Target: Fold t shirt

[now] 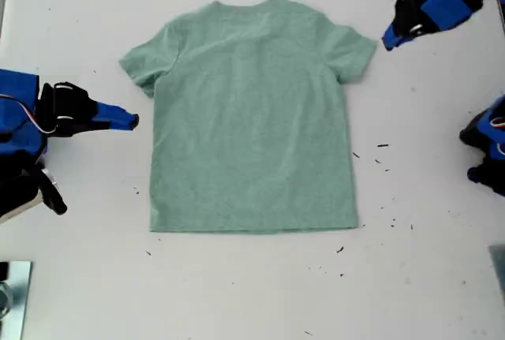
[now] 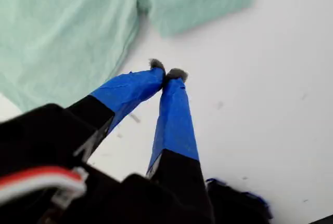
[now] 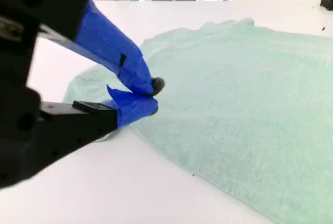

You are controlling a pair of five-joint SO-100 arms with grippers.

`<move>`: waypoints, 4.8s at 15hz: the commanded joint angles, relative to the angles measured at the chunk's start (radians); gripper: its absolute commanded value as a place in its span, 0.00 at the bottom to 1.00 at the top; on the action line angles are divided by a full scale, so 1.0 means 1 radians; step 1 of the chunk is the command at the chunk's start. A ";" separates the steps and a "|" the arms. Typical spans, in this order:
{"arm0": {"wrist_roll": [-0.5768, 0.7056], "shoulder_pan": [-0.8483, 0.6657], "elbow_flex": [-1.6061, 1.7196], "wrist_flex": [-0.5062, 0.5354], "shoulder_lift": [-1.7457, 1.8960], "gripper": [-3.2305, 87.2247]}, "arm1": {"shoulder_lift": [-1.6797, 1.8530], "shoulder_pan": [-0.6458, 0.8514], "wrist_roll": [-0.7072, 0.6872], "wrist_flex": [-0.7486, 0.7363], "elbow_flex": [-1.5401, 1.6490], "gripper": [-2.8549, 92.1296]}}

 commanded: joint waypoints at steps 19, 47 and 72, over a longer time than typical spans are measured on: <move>0.002 0.032 0.005 -0.008 0.008 0.03 | -0.437 0.215 -0.198 -0.267 0.009 0.02; -0.012 0.014 0.003 -0.008 0.008 0.03 | 0.284 -0.215 0.316 -0.411 0.882 0.06; 0.928 -0.580 -1.795 0.333 -2.210 0.39 | 0.456 -0.199 0.290 -0.385 0.904 0.05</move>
